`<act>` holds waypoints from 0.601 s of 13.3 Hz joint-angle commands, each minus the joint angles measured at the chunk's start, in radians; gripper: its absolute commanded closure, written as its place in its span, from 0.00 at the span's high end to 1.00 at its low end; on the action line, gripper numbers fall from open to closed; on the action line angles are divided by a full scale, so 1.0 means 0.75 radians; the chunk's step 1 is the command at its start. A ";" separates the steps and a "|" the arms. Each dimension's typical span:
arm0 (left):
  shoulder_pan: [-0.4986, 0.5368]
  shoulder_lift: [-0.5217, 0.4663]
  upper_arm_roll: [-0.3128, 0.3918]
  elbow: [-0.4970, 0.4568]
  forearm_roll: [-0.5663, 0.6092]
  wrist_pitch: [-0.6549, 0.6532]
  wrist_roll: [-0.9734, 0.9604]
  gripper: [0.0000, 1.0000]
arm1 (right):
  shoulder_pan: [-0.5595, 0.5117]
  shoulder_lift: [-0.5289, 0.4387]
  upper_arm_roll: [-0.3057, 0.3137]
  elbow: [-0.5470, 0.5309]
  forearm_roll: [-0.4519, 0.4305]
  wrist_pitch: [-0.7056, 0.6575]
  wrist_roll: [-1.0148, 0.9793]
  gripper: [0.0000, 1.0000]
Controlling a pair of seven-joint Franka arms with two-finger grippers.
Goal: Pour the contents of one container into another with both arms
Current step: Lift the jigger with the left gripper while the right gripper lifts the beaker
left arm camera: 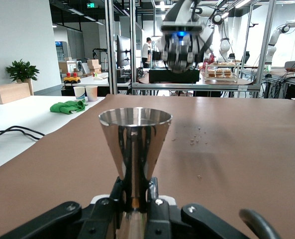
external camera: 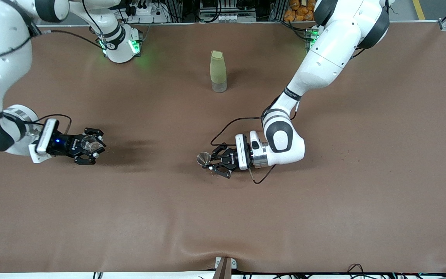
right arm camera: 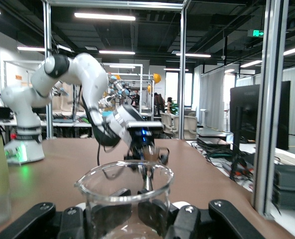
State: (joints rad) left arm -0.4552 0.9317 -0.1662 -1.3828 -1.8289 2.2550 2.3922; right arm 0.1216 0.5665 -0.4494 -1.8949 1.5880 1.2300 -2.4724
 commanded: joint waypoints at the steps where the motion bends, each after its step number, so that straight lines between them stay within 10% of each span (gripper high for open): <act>1: -0.013 0.005 0.019 0.028 -0.038 0.014 0.007 0.00 | 0.093 -0.198 -0.037 -0.097 -0.015 0.088 0.175 0.00; 8: 0.004 -0.001 0.017 0.021 -0.055 0.008 0.048 0.00 | 0.259 -0.354 -0.037 -0.147 -0.023 0.268 0.363 0.00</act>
State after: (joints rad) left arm -0.4517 0.9318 -0.1581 -1.3735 -1.8291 2.2550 2.3975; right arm 0.2584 0.3398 -0.4642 -1.9714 1.5708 1.3861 -2.2351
